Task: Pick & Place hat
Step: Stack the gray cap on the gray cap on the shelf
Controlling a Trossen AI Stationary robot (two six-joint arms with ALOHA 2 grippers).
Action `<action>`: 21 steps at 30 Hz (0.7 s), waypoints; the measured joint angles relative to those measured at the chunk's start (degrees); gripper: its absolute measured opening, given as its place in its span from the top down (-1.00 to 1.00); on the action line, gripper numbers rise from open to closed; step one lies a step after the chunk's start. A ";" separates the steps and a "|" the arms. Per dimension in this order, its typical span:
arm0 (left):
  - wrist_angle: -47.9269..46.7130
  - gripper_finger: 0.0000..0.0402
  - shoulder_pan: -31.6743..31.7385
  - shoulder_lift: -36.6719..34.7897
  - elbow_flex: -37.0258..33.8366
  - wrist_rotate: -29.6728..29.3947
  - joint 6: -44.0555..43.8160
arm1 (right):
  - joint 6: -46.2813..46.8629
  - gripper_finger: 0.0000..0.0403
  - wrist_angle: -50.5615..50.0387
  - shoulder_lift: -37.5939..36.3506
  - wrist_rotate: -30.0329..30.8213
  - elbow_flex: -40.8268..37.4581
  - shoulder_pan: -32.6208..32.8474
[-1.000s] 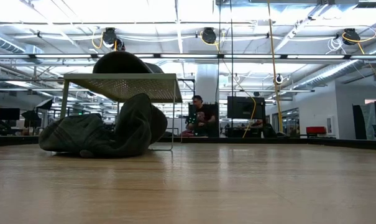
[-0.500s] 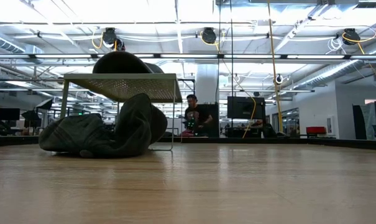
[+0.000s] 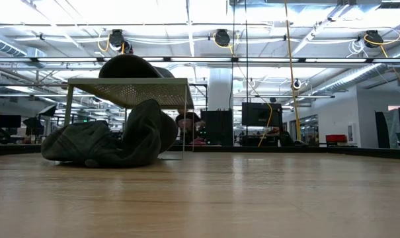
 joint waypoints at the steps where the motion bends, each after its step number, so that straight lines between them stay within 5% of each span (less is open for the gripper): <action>1: 0.01 0.96 0.00 -0.02 0.00 -0.08 0.03 | 0.02 0.39 0.12 0.00 0.00 0.00 0.07; 7: -0.22 0.84 0.08 -0.07 -0.02 -0.79 -1.75 | 1.67 0.94 0.56 -0.02 -0.61 0.00 0.09; 14: -4.74 0.51 0.13 -0.70 -0.11 0.23 -1.71 | 4.87 0.97 -2.76 -1.09 -3.29 0.00 0.09; 21: -10.67 0.33 0.13 -2.28 -0.13 -0.06 -1.50 | 5.58 0.98 -17.92 -5.15 -3.56 0.09 1.67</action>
